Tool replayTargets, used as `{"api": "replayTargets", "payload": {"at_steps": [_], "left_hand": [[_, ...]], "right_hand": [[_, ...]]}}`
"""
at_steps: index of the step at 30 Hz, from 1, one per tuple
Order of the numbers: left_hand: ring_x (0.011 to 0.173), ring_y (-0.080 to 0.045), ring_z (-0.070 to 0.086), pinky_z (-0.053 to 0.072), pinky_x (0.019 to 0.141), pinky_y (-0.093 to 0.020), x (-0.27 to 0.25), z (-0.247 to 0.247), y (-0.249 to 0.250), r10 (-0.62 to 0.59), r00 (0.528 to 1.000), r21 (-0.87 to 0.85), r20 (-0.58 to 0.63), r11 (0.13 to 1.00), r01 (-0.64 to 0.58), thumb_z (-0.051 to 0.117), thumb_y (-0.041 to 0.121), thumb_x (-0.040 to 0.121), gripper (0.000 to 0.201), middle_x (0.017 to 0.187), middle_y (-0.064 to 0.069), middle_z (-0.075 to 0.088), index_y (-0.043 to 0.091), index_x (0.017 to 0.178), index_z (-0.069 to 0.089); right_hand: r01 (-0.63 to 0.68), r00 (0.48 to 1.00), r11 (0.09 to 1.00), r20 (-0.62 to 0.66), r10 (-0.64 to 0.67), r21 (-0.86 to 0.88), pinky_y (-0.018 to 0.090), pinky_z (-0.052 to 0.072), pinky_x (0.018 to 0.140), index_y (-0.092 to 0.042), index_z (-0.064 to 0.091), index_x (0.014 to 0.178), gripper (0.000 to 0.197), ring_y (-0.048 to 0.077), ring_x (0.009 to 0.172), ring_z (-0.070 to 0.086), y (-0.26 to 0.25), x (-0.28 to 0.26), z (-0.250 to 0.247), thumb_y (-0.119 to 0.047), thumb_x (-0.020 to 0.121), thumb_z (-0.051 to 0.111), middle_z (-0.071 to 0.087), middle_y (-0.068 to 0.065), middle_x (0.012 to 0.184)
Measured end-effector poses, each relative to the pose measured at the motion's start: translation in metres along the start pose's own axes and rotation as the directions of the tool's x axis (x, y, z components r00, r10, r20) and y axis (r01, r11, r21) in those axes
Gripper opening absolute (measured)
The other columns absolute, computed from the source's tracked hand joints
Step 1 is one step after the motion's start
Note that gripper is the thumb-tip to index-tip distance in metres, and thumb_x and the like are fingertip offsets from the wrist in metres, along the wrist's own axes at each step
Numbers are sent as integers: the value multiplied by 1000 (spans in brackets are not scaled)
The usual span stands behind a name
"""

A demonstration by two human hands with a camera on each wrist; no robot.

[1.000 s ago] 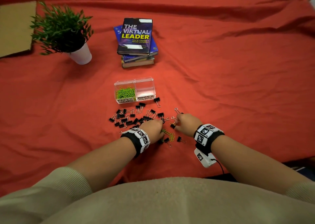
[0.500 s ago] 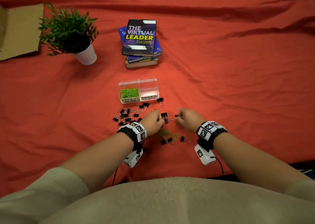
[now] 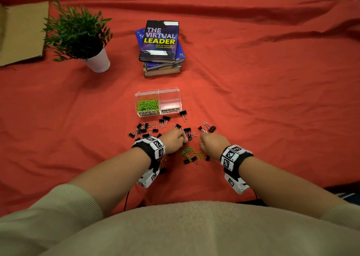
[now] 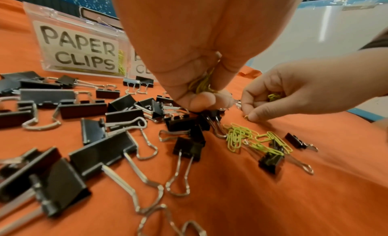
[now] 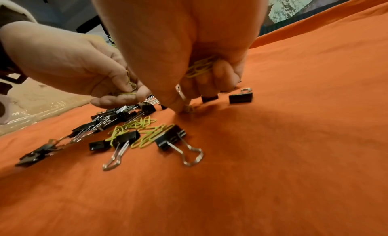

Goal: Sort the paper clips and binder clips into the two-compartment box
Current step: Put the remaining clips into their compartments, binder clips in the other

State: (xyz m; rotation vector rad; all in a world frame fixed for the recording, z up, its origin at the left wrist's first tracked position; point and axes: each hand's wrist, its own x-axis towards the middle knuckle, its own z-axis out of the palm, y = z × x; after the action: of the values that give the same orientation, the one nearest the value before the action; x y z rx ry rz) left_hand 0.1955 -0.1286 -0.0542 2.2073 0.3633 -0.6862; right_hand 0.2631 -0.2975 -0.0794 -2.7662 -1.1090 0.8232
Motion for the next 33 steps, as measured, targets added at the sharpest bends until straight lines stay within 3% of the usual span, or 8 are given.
{"api": "replayTargets", "payload": {"at_steps": [5, 10, 13, 15, 19, 21, 26, 33], "left_hand": [[62, -15, 48, 33, 53, -25, 0, 6, -2, 53, 998, 141, -17, 989, -50, 44, 25, 95, 20, 71, 2, 53, 12, 85, 57], [83, -22, 60, 50, 71, -32, -2, 10, -10, 84, 995, 387, 57, 917, -99, 58, 30, 87, 17, 91, -3, 63, 15, 93, 56], [96, -26, 60, 51, 79, -36, -2, 15, -14, 128, 990, 490, 62, 860, -142, 60, 30, 86, 25, 105, -8, 63, 12, 103, 57], [98, -27, 60, 49, 79, -36, -2, 18, -15, 147, 988, 517, 47, 843, -150, 60, 30, 88, 25, 107, -9, 62, 11, 103, 56], [97, -29, 60, 51, 80, -39, -3, 18, -18, 139, 990, 519, 31, 844, -135, 57, 28, 91, 19, 105, -10, 61, 11, 99, 56], [95, -28, 61, 52, 80, -39, -4, 18, -19, 136, 990, 501, 27, 855, -131, 55, 27, 91, 18, 103, -9, 62, 11, 98, 56], [85, -26, 59, 51, 75, -37, -9, 15, -24, 140, 990, 380, -1, 916, -129, 52, 22, 89, 14, 96, -9, 62, 10, 93, 56], [60, -18, 45, 41, 57, -29, -11, -28, -23, 90, 984, 87, -154, 993, -77, 51, 16, 91, 12, 71, -7, 52, 9, 82, 54]], "right_hand": [[-144, 987, 867, 137, 88, 478, 26, 33, 49, -17, 43, 66, 25, 16, 54, 46, -2, 2, -11, -18, 91, 44, 48, -2, 60], [-400, 915, 142, 388, 107, 905, 20, 33, 36, -11, 43, 65, 22, 14, 39, 42, -4, 5, -25, -4, 86, 41, 44, 5, 52], [-420, 908, 28, 419, 21, 907, 22, 36, 37, -11, 46, 68, 19, 16, 49, 48, -5, 7, -24, -1, 84, 44, 49, 8, 63], [-400, 916, 89, 395, 63, 912, 23, 38, 38, -9, 51, 66, 19, 16, 52, 49, -6, 10, -21, 1, 83, 50, 52, 7, 66], [-292, 956, 517, 229, 183, 805, 27, 50, 46, -13, 54, 66, 18, 18, 50, 55, -9, 14, -15, -9, 83, 59, 59, 3, 63], [-231, 971, 643, 134, 197, 730, 31, 53, 52, -17, 54, 70, 16, 18, 51, 58, -13, 14, -12, -11, 83, 61, 61, 0, 61], [-110, 992, 854, 2, 126, 508, 27, 46, 64, -14, 61, 96, 15, 14, 66, 55, -29, 11, -4, -9, 82, 57, 59, -3, 78], [49, 999, 975, -2, -49, 218, 33, 47, 84, -8, 54, 108, 28, 25, 100, 57, -45, 6, 7, -16, 83, 62, 56, 9, 111]]}}
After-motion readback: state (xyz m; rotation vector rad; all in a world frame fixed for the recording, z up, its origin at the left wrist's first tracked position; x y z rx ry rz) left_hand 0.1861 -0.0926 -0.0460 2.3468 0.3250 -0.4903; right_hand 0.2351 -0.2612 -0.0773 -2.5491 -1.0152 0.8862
